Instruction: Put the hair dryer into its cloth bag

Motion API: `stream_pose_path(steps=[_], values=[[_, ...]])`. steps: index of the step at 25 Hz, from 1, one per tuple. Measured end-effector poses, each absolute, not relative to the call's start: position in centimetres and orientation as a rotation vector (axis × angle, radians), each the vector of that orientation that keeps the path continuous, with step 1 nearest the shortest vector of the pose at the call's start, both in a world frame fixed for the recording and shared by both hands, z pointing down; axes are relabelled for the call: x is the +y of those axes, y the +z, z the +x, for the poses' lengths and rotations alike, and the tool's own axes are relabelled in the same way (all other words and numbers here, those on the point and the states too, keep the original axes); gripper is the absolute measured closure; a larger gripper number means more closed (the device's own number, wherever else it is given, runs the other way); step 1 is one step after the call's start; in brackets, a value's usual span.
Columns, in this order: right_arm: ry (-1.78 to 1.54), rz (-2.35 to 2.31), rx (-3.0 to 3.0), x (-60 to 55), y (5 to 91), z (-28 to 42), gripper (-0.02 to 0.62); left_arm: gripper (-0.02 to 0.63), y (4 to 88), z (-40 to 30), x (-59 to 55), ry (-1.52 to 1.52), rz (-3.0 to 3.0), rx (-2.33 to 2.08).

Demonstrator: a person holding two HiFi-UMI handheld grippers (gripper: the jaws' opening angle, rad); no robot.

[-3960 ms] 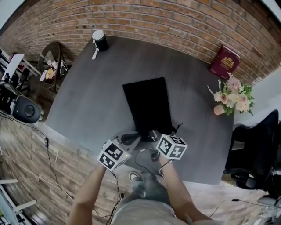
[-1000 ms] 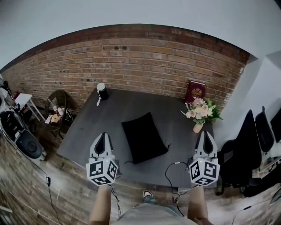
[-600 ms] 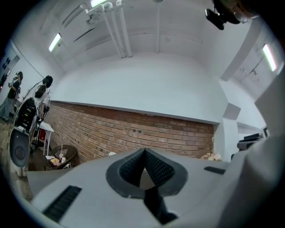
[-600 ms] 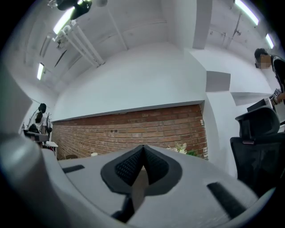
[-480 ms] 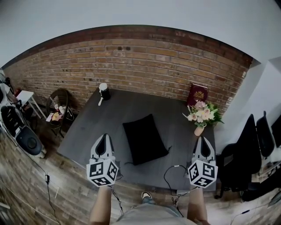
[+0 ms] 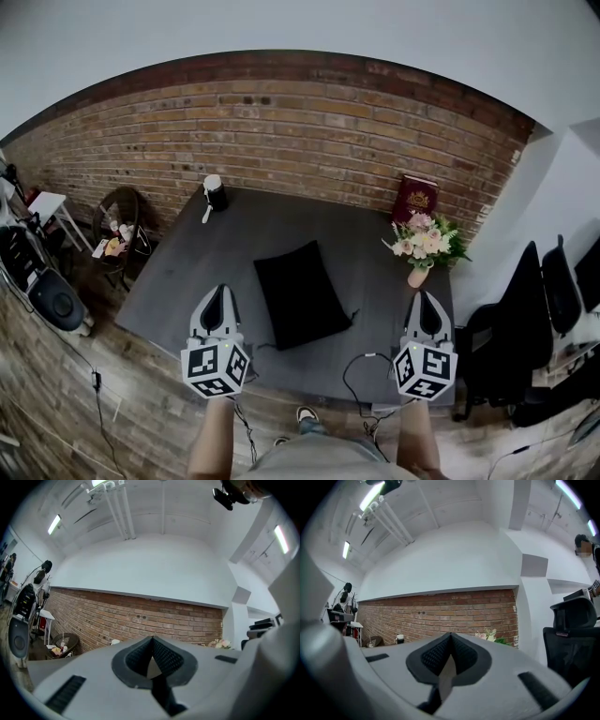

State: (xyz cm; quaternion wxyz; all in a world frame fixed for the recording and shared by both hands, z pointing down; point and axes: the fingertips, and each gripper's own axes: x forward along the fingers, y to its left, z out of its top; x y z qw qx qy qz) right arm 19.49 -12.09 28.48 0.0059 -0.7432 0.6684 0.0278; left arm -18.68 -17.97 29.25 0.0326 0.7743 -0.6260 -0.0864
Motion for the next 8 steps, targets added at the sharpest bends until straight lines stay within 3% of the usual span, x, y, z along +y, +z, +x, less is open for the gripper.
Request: stream_pose_path(steps=[8], values=[[0.122,-2.359,2.105,-12.06,28.29,19.54,0.597,0.600,29.19,-18.01,-17.93,-0.279,2.384,-1.909]])
